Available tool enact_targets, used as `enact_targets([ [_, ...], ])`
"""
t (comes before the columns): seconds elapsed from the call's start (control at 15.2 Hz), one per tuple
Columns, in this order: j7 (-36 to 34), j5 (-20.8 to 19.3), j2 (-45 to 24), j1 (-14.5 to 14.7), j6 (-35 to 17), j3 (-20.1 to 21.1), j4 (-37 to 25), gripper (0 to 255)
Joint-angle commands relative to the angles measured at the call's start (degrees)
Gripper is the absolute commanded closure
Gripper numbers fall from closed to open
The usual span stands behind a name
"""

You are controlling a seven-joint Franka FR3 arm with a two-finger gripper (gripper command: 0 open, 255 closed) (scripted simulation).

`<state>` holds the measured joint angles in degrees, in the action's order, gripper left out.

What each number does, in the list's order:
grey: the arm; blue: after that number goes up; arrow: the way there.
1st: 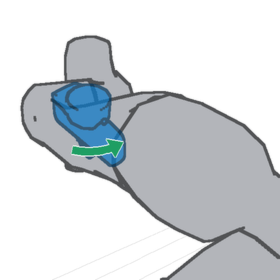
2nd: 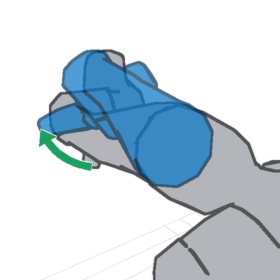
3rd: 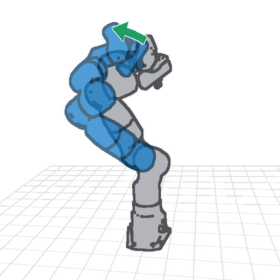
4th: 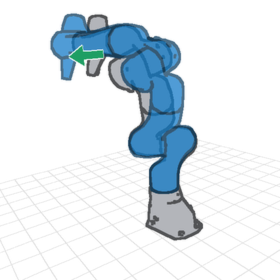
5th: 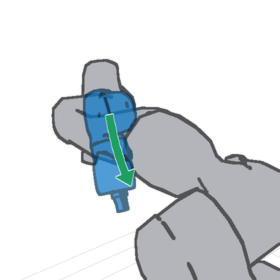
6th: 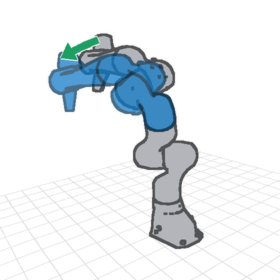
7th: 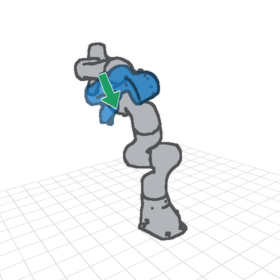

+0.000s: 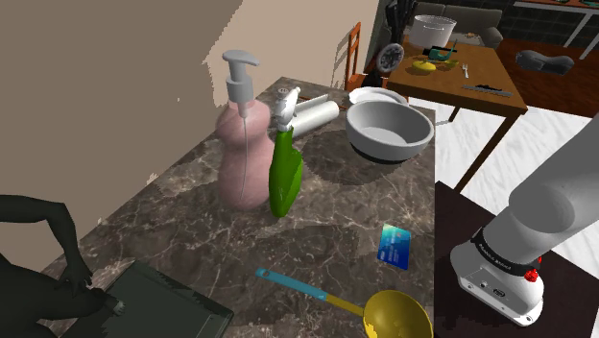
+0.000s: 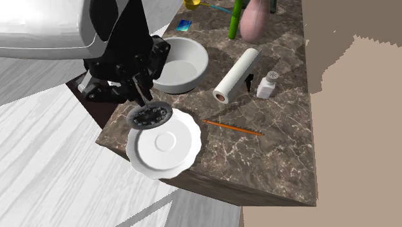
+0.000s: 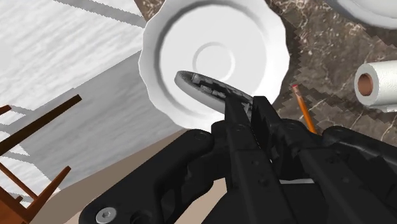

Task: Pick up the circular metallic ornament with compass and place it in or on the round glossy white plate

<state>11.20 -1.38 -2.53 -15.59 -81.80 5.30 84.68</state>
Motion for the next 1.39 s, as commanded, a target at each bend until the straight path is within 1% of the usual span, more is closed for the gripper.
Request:
enact_targets([
  [0.0, 0.08, 0.04, 0.44, -0.06, -1.88, -0.05, 2.28, 255],
  [1.06, -0.03, 0.19, 2.30, -0.16, -14.88, -0.13, 17.14, 255],
  [1.32, -0.03, 0.19, 2.30, -0.16, -14.88, -0.13, 17.14, 255],
])
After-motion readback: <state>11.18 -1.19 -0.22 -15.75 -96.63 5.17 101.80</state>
